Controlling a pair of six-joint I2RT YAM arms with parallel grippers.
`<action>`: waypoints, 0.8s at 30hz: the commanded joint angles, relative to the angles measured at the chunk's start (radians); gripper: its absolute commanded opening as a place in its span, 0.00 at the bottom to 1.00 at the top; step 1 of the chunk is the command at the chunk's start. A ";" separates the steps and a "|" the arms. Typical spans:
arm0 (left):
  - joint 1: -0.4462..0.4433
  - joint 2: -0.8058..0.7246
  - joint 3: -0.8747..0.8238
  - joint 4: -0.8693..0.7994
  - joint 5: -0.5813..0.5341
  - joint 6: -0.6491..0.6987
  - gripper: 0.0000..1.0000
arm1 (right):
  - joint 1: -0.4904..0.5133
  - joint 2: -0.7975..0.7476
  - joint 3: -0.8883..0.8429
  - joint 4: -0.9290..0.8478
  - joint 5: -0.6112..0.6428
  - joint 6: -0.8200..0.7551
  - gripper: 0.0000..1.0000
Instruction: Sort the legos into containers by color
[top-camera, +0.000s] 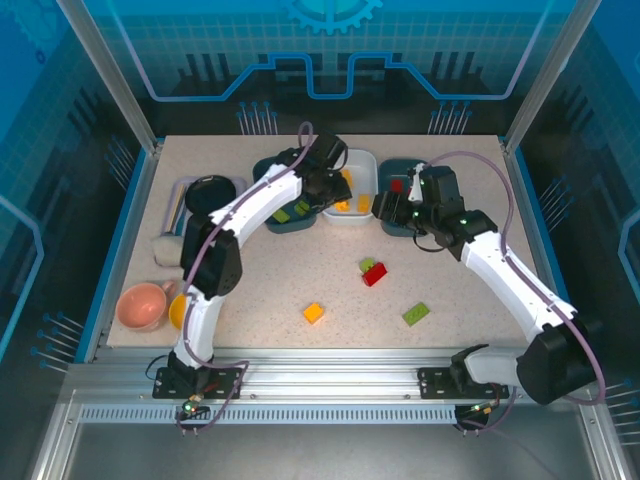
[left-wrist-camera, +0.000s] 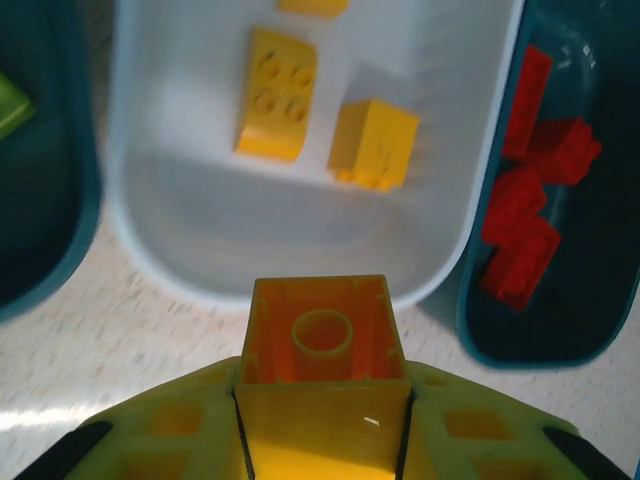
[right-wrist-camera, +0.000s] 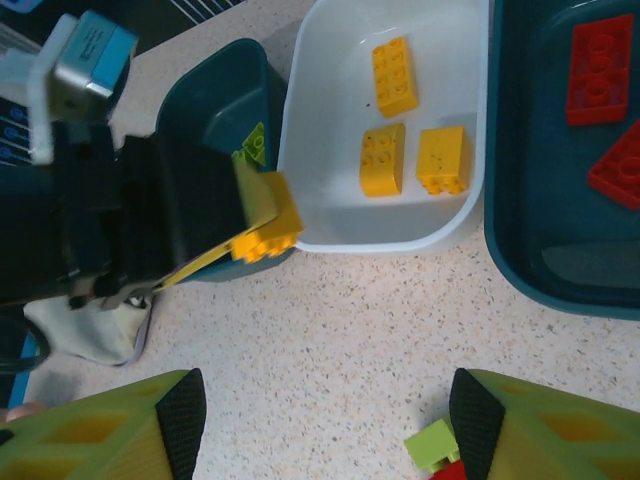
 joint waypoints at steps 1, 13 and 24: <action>0.019 0.108 0.175 -0.043 -0.039 0.040 0.28 | -0.021 0.015 0.059 0.026 -0.040 0.023 0.68; 0.057 0.359 0.441 0.010 -0.207 0.065 0.28 | -0.072 0.012 0.018 0.017 -0.072 0.026 0.68; 0.058 0.453 0.530 -0.008 -0.229 0.071 0.48 | -0.076 0.031 0.018 -0.010 -0.077 0.012 0.70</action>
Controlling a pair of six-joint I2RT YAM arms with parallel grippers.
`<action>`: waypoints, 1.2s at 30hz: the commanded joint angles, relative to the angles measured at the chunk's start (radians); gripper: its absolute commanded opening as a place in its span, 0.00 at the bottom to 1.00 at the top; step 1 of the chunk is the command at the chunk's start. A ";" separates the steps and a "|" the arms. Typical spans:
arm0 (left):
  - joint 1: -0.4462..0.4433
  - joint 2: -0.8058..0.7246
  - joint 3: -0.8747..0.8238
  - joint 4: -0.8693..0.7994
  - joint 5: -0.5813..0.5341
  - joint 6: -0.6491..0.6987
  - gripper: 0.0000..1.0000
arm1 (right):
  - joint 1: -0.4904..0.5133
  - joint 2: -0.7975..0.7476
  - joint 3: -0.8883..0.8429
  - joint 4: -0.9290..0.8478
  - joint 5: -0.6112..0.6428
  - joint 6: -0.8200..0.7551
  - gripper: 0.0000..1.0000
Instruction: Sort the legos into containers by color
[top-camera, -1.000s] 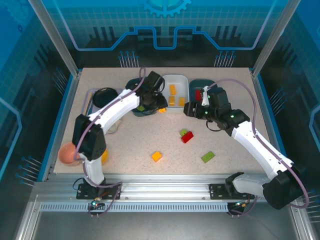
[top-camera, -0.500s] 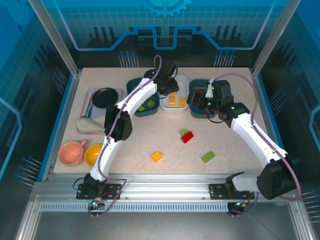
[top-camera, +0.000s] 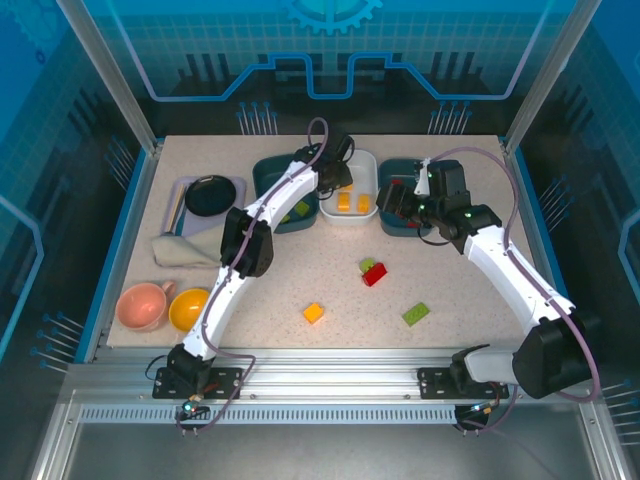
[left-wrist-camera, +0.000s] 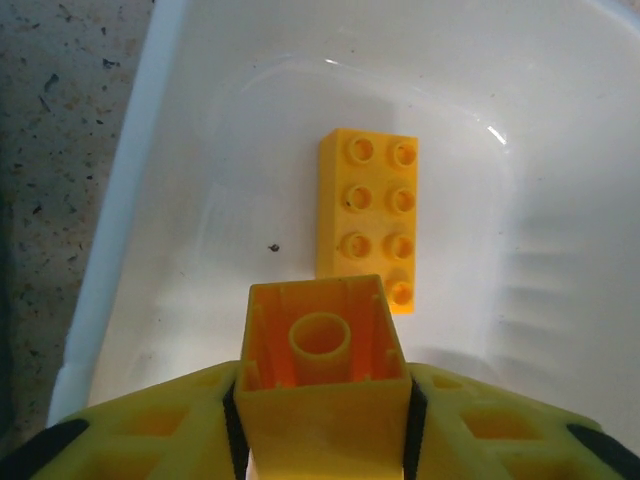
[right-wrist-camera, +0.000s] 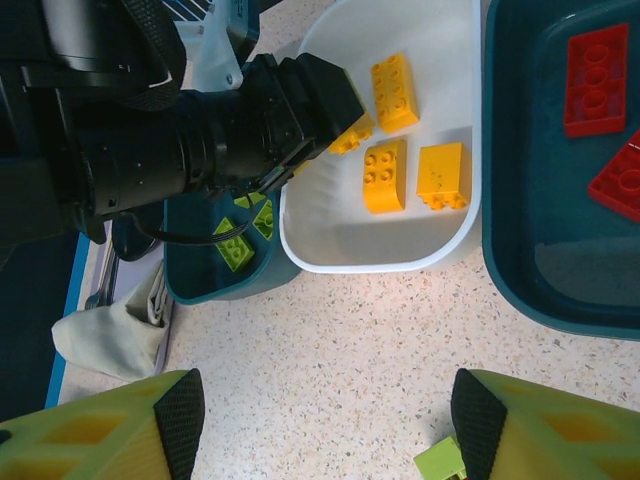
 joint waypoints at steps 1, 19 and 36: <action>0.001 -0.001 0.046 -0.026 -0.035 0.006 0.51 | -0.017 0.010 -0.004 -0.015 -0.013 -0.006 0.70; -0.074 -0.386 -0.219 -0.076 0.063 -0.130 0.66 | -0.013 -0.096 0.003 -0.386 0.162 -0.072 0.65; -0.110 -1.102 -1.301 0.202 0.226 -0.115 0.67 | 0.133 0.161 -0.200 -0.076 0.114 0.716 0.64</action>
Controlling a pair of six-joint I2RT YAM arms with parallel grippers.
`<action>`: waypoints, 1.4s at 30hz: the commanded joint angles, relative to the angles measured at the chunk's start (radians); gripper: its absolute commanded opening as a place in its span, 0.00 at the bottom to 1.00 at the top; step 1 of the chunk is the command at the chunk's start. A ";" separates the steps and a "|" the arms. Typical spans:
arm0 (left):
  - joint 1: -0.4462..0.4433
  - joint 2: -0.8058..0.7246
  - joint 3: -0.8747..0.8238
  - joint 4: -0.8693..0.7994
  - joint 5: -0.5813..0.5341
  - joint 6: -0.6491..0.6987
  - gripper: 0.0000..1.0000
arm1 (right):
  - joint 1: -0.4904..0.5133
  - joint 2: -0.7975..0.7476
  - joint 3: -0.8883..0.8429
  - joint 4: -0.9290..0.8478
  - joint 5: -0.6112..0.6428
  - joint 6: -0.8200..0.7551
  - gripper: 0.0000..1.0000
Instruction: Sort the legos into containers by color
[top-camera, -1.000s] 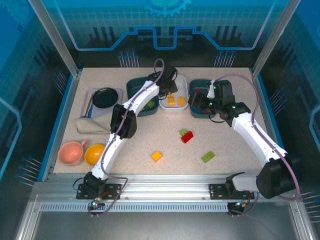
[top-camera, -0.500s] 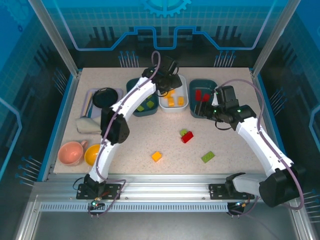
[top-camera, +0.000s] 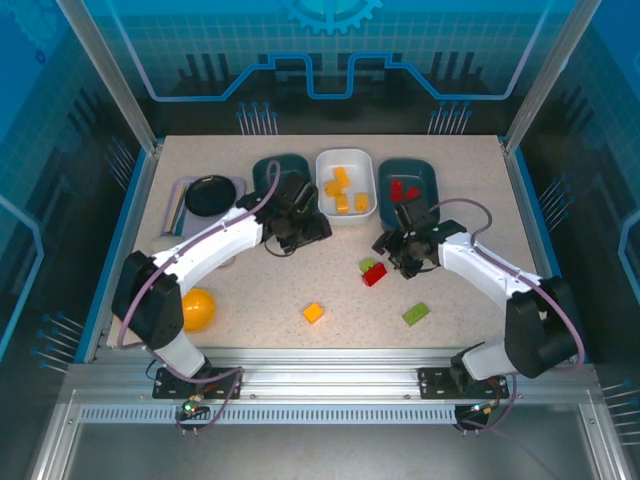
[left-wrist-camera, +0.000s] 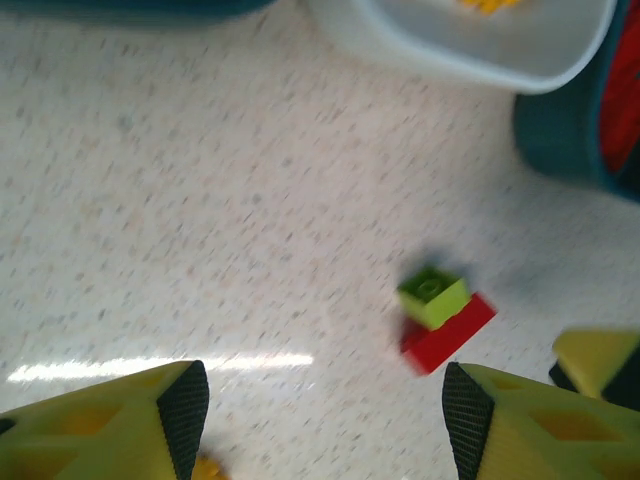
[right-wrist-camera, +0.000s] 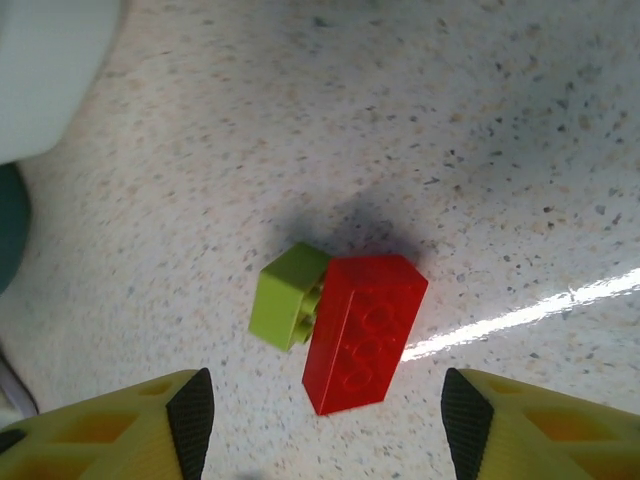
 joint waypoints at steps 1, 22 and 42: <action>-0.003 -0.103 -0.071 0.054 0.043 -0.001 0.67 | 0.007 0.036 -0.024 0.084 -0.012 0.183 0.62; 0.000 -0.179 -0.114 0.018 0.059 0.050 0.66 | 0.017 0.156 -0.147 0.232 -0.070 0.273 0.48; -0.001 -0.224 -0.174 0.029 0.051 0.003 0.65 | 0.081 0.184 -0.057 0.036 -0.134 0.502 0.62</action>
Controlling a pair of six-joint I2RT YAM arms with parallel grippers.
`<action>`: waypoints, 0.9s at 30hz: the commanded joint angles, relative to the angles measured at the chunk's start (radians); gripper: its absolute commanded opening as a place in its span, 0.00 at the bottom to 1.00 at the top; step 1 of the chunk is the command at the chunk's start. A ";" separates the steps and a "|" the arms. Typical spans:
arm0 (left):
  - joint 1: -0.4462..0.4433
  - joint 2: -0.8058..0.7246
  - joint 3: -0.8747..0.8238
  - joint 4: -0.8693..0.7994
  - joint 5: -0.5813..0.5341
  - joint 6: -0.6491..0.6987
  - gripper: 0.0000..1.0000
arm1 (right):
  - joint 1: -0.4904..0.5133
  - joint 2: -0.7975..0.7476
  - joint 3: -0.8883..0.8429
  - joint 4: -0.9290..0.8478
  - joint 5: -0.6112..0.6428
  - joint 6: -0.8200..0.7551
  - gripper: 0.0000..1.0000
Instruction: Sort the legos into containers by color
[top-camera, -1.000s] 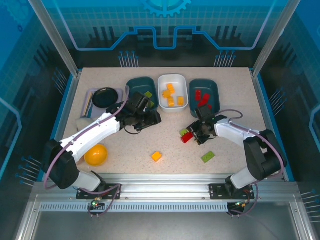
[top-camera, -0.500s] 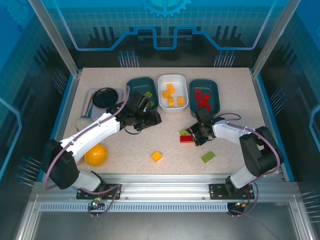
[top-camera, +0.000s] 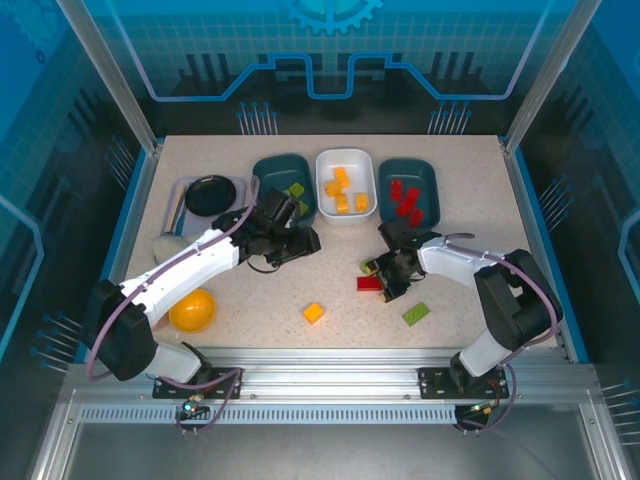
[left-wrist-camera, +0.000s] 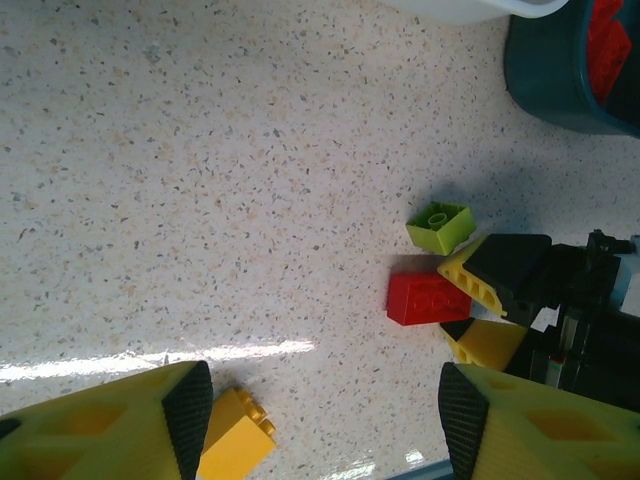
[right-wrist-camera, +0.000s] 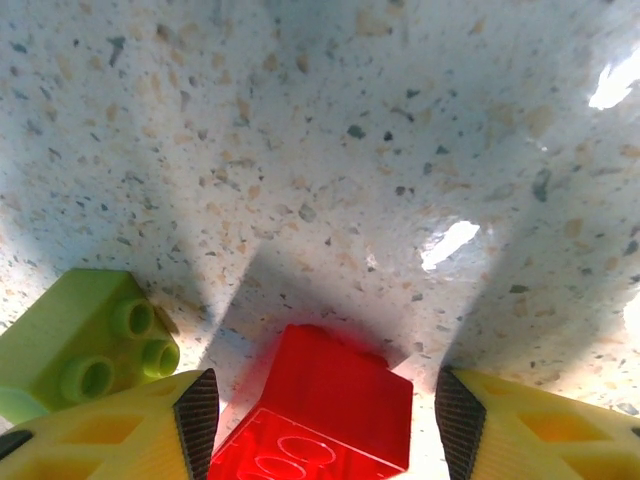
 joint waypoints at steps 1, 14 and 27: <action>0.000 -0.043 -0.023 -0.002 0.009 -0.022 0.64 | 0.021 0.032 0.026 -0.031 -0.032 0.055 0.61; -0.002 -0.068 -0.023 0.007 0.014 0.006 0.64 | 0.006 -0.053 0.158 -0.237 0.144 -0.106 0.22; -0.001 0.090 0.199 0.043 0.046 0.062 0.65 | -0.276 -0.022 0.524 -0.167 0.292 -1.061 0.23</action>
